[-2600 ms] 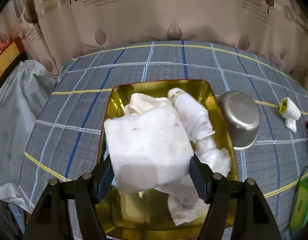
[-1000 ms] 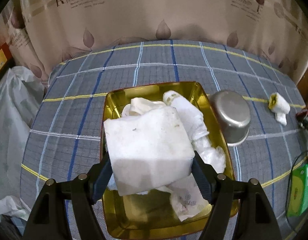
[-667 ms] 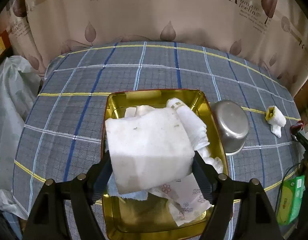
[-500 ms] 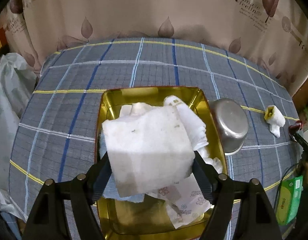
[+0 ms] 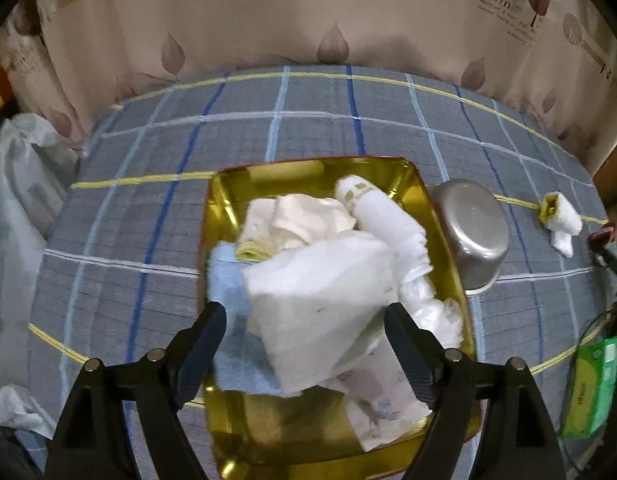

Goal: Organize soft objects
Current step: 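Carry the red-and-white cloth into the gold tray and open the right gripper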

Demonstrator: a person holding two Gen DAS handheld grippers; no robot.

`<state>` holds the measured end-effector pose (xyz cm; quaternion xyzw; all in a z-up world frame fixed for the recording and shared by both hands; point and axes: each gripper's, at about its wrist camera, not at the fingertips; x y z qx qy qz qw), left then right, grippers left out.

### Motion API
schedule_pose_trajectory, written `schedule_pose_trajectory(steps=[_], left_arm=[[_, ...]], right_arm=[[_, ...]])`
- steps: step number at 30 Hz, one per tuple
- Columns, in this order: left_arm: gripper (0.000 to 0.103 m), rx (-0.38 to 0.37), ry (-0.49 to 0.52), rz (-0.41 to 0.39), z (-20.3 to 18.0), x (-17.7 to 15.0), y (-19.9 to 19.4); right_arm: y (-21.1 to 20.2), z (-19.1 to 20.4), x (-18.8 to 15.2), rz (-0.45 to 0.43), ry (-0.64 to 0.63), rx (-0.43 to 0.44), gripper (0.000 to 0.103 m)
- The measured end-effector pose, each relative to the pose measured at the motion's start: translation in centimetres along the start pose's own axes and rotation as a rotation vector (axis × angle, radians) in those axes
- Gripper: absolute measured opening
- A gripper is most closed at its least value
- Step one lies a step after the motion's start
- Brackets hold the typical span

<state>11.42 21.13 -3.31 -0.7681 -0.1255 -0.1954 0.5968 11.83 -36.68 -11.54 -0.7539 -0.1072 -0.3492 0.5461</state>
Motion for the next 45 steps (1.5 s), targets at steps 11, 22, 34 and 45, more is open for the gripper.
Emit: schedule_pose_trajectory(steps=[11,22,34,45], left_arm=[[0.083,0.123,-0.024,-0.063,-0.1,-1.2,-2.0],[0.083,0.120,-0.084,-0.121,1.5,-2.9,-3.6],[0.083,0.118,-0.108,-0.147,2.3,-4.6,-4.2],[0.083,0.153,-0.134,-0.148,2.8,-5.4,-5.1]], right_arm=[[-2.4,0.8,1.3,-0.017,-0.016,0.033,0.032],[-7.7,2.6,3.4,-0.063,-0.043,0.134,0.027],[-16.3,11.5,4.4,-0.134,-0.223,0.328,0.027],[-21.9,24.2,1.4,-0.103,-0.453,0.557,0.027]])
Point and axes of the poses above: each gripper's, at about its wrist camera, not at the fingertips, and y roughly the way its jaws point, z to its left, x to its top, and after that the axes turned 13 degrees about -x, right-handed
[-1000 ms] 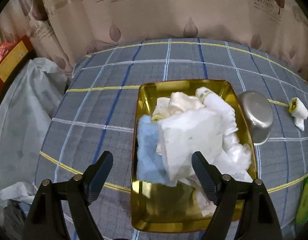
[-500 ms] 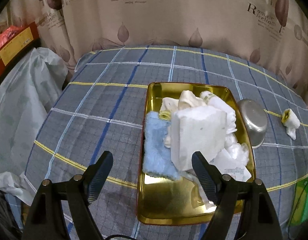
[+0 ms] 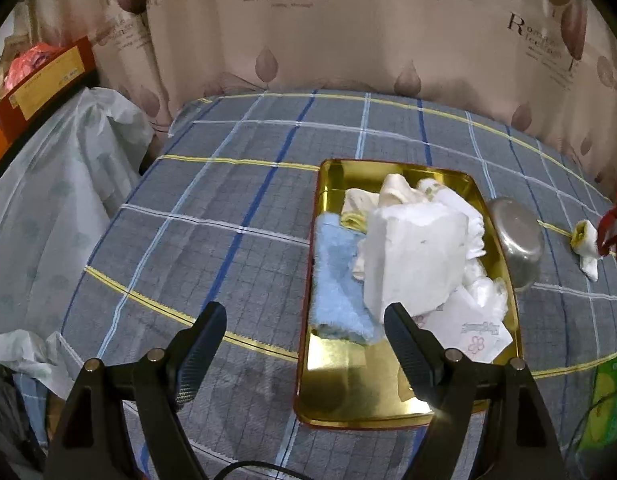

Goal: Organize soft objects
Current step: 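Carry the red-and-white cloth into the gold tray and open the right gripper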

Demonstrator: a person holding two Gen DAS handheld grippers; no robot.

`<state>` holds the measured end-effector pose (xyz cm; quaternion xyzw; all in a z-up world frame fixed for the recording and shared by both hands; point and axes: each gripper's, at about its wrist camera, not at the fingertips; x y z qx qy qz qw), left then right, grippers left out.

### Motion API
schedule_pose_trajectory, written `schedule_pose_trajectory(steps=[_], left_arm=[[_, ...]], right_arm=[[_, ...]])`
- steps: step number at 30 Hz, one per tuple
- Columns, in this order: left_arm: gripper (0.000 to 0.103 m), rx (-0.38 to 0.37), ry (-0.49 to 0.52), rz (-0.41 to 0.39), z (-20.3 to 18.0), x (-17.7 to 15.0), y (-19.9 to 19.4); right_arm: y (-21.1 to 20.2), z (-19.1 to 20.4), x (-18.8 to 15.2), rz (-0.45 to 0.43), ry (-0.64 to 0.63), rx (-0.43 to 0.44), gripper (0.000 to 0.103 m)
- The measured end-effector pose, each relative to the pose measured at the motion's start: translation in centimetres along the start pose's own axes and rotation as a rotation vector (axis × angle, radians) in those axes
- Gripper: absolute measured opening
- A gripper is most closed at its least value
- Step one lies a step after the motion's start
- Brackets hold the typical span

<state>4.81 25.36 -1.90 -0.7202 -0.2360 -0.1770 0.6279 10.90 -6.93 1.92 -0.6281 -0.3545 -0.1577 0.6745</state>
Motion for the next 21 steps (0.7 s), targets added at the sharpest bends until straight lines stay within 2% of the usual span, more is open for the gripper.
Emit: schedule_pose_trajectory(steps=[7,10,14,21], left_arm=[[0.083,0.086,-0.013,-0.034,0.3,-0.1,-0.6],[0.083,0.092,-0.042,-0.032,0.9,-0.2,-0.6],[0.083,0.083,-0.075,-0.035,1.8,-0.2,-0.6],[0.083,0.101,-0.053,-0.041,1.8,-0.2,-0.6]], right_arm=[[2.4,7.2,-0.1,0.056,-0.084,0.106,0.027],[3.3,9.3,-0.3,0.077,-0.102,0.137,0.027],[4.7,11.7,-0.4,0.115,-0.124,0.147,0.027],[7.1,14.3,-0.5,0.169,-0.148,0.148,0.027]])
Point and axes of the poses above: each gripper's, at about its wrist camera, not at the fingertips, and y roughly the way its jaws point, z to its left, x to its top, and after that the axes turned 13 degrees about -x, right-handed
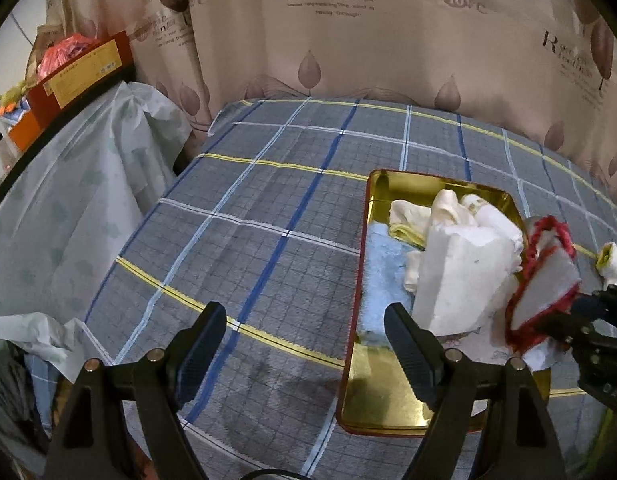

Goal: Organize soft objects
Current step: 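Carry the red-and-white cloth into the gold tray and open the right gripper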

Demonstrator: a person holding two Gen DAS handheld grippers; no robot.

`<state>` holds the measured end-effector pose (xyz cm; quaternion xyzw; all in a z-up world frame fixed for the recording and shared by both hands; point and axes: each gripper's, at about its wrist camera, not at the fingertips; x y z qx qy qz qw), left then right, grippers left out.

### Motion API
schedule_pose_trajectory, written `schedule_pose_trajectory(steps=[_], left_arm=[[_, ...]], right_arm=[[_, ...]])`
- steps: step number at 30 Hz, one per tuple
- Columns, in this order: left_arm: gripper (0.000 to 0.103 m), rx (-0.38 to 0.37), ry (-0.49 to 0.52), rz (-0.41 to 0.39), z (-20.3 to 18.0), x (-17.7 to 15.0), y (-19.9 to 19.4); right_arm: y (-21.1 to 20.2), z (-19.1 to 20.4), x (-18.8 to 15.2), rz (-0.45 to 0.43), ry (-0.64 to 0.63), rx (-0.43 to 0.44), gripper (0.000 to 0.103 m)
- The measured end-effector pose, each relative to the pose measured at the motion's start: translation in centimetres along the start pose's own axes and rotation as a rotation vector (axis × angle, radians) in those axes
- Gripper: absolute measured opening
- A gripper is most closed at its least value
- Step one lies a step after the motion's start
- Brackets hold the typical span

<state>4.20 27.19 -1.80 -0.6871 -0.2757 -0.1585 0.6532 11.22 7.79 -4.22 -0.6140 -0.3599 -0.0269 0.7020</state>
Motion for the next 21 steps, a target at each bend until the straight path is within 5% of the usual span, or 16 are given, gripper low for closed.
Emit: schedule_pose_trajectory(steps=[15,21], left_arm=[[0.083,-0.020,-0.003,-0.022,-0.5,0.0,-0.5],[0.083,-0.036,-0.031,-0.014,-0.1,0.1,-0.3]], right_arm=[[3.8,1.6,3.1,0.016,0.012,-0.028,0.027],[2.9,1.6,3.1,-0.014,0.014,-0.020,0.045]])
Point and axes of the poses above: each gripper's, at about its wrist camera, not at the fingertips, and y roughly the way its jaws point, z to its left, x to its top, and after that the axes turned 13 degrees about -x, right-handed
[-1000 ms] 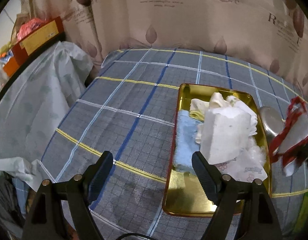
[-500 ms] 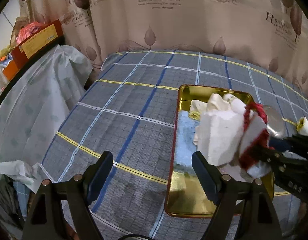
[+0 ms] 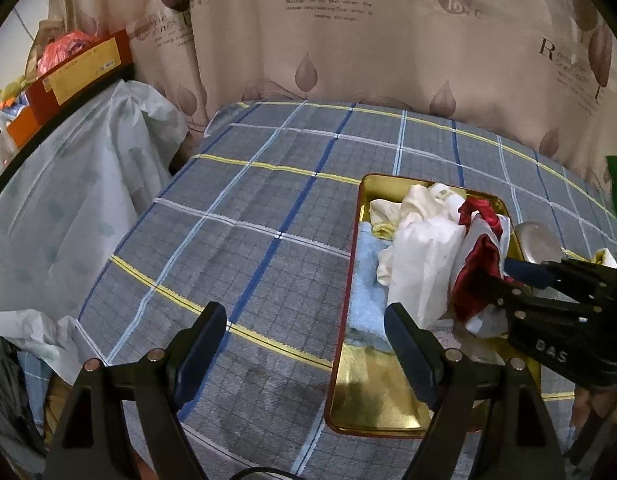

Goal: Organize soft objects
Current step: 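Carry the red-and-white cloth into the gold tray and open the right gripper, then grasp the white fluffy cloth with the right gripper and lift it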

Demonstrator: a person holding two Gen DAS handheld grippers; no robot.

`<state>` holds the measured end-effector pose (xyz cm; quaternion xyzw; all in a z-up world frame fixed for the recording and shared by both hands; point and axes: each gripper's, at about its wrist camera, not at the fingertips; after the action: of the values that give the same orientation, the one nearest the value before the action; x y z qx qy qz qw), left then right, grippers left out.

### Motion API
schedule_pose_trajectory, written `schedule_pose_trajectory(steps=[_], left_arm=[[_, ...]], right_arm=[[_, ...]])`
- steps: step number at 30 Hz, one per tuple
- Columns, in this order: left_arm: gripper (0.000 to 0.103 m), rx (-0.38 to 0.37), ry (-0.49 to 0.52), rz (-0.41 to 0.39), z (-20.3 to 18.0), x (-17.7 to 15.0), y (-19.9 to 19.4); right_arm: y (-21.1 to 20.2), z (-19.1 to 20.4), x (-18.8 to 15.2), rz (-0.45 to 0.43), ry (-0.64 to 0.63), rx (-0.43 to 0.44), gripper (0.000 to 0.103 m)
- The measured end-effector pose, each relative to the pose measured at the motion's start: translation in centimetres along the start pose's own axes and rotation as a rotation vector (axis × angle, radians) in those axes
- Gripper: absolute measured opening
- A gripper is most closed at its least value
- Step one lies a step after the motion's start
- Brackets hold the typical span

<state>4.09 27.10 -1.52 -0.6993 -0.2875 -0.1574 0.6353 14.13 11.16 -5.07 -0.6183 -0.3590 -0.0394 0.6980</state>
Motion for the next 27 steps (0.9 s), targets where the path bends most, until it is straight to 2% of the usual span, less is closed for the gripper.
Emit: schedule_pose_trajectory(steps=[2,8,10,15,21,27], left_arm=[[0.083,-0.014,-0.014,-0.001,0.2,0.0,0.0],[0.083,-0.034,-0.027,-0.011,0.2,-0.1,-0.1],[0.083,-0.038,-0.031,0.005,0.2,-0.1,0.0],[0.083,-0.046,-0.023,0.008,-0.1,-0.2,0.1],[0.083,-0.046,-0.021,0.009,-0.1,-0.1,0.3],[0.083,-0.052,-0.030,0.008,0.0,-0.2,0.3]], right_arm=[[-0.6,-0.3,0.0,-0.012,0.012,0.003,0.055],[-2.6,-1.9,0.0,-0.042,0.065,0.032,0.070],[-3.3,-2.4,0.0,-0.053,0.078,0.036,0.074],[-4.8,-4.1,-0.2,-0.075,0.111,0.043,0.075],[-7.1,-8.7,-0.8,-0.101,0.149,-0.042,0.080],[-8.1,-17.3,-2.3,-0.056,0.263,-0.196,0.081]])
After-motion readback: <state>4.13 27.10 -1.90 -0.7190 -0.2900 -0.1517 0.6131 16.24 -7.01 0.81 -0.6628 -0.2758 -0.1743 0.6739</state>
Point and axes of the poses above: each gripper's, at about its wrist camera, not at the fingertips, and y roughly the way its jaws point, z to its left, x to its top, and after that the axes turned 13 degrees about -x, right-handed
